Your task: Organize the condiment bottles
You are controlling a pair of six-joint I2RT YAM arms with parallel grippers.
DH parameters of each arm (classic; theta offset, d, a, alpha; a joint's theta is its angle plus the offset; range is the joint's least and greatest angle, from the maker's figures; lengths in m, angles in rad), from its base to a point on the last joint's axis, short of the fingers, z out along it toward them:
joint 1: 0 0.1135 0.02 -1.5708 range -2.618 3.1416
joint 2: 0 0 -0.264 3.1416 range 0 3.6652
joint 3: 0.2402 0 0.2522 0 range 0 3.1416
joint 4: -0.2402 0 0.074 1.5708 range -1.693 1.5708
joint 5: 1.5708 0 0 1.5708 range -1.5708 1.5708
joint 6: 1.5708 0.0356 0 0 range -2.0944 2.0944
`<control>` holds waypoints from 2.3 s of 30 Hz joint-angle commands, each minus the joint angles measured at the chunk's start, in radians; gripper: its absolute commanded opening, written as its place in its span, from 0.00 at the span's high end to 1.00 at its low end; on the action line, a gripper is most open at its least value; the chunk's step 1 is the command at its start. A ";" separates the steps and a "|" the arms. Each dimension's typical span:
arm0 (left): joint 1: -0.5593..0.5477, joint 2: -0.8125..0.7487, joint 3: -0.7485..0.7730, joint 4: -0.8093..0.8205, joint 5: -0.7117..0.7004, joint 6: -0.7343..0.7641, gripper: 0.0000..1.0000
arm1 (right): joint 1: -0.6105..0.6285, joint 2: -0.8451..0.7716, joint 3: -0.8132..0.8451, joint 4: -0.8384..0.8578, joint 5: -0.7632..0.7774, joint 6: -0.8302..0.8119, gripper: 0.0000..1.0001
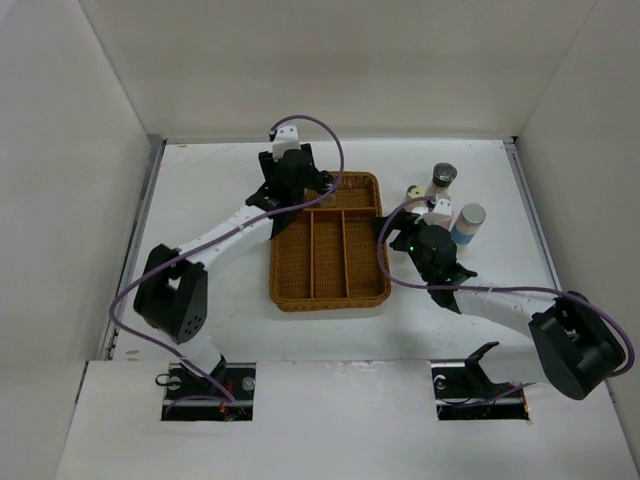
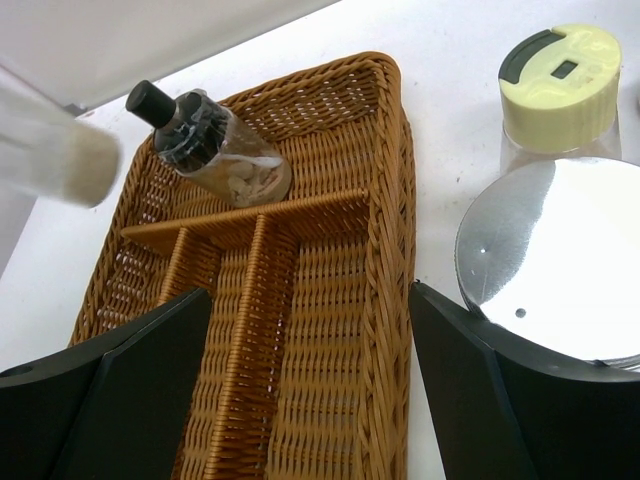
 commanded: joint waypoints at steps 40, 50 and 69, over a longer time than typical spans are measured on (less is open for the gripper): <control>-0.040 -0.360 -0.388 0.349 0.043 -0.112 0.02 | -0.050 -0.258 0.127 -0.174 0.000 -0.068 0.58; -0.313 -0.662 -0.876 0.536 0.137 -0.218 0.40 | -0.299 -0.055 0.521 -0.662 0.071 -0.190 0.38; -0.343 -0.615 -1.168 1.037 0.355 -0.300 0.34 | -0.414 0.409 0.877 -0.785 0.028 -0.273 0.05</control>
